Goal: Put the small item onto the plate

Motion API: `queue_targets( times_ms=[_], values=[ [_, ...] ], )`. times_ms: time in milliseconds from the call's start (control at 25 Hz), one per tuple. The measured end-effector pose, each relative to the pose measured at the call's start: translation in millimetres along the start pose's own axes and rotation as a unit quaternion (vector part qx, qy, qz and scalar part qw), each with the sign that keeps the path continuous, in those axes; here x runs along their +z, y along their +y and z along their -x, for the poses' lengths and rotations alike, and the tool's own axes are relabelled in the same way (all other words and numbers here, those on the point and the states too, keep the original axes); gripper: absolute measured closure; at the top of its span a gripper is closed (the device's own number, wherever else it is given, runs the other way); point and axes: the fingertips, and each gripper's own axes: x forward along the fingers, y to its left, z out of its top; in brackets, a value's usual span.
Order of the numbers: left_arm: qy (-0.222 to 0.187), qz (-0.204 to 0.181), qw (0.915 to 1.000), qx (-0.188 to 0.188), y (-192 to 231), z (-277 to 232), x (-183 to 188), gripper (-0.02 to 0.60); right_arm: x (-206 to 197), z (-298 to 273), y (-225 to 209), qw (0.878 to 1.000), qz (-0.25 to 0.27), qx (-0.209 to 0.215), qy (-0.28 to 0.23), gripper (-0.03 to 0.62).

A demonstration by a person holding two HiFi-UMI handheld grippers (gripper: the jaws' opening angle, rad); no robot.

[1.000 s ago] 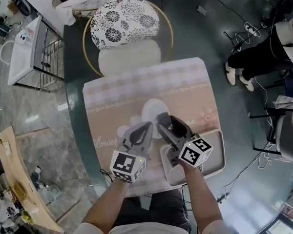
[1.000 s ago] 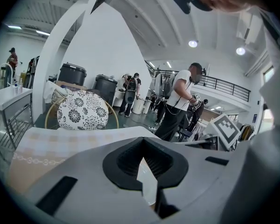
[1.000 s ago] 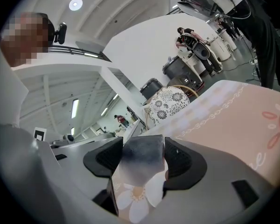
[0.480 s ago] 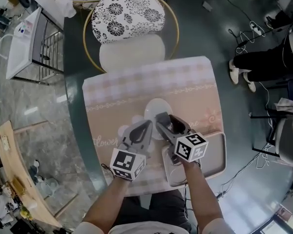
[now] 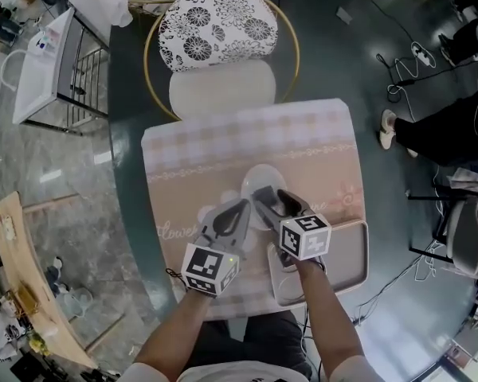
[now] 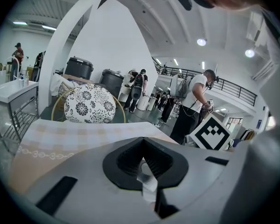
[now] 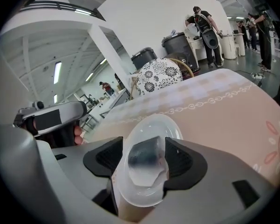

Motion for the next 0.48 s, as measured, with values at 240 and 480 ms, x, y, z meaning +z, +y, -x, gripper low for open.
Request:
queue_targets(
  times_ms=[240, 480],
  values=[
    [0.0, 0.003, 1.0, 0.006, 0, 4, 3, 0.577, 6, 1, 3, 1.0, 0.009, -0.005, 0.007, 0.304],
    [0.002, -0.004, 0.9999, 0.013, -10, 13, 17, 0.577, 27, 26, 21, 1.0, 0.003, 0.005, -0.008, 0.304]
  ],
)
